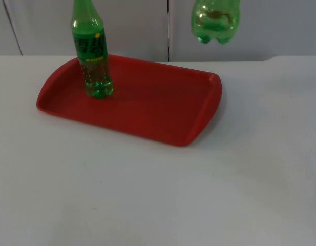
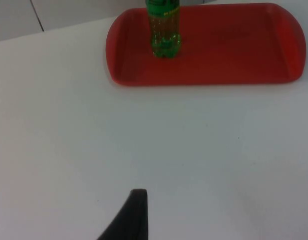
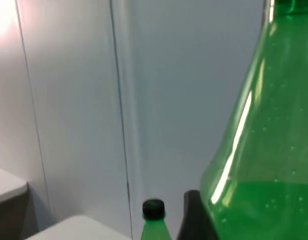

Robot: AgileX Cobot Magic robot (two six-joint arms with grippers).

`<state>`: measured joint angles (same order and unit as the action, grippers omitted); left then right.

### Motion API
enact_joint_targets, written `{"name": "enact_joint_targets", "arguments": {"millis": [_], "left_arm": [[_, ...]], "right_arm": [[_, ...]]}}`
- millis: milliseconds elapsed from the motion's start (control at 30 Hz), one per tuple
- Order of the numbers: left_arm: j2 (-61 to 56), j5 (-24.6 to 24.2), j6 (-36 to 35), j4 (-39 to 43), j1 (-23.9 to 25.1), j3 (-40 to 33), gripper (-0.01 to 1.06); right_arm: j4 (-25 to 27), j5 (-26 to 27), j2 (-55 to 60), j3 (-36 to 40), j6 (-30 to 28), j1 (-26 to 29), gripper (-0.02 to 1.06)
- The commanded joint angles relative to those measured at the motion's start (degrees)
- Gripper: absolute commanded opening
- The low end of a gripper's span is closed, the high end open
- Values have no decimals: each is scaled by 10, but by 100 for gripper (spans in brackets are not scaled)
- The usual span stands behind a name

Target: Place the bottle upright on the tray.

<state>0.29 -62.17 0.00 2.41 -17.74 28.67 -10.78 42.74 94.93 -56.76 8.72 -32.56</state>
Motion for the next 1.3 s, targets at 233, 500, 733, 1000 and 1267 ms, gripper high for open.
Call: {"name": "enact_joint_targets", "arguments": {"millis": [233, 500, 733, 1000, 1267], "left_arm": [[-3, 6, 0, -4, -2, -3, 105], [-3, 6, 0, -4, -2, -3, 105], [-3, 6, 0, -4, -2, -3, 105], [-3, 6, 0, -4, -2, -3, 105], [-3, 6, 0, -4, -2, -3, 105]], "right_arm": [[68, 212, 154, -26, -79, 0, 0], [69, 214, 260, -131, -98, 0, 0], [83, 215, 372, -250, -104, 0, 0], [132, 217, 452, -336, -133, 0, 0], [144, 215, 511, -392, -133, 1, 0]]}}
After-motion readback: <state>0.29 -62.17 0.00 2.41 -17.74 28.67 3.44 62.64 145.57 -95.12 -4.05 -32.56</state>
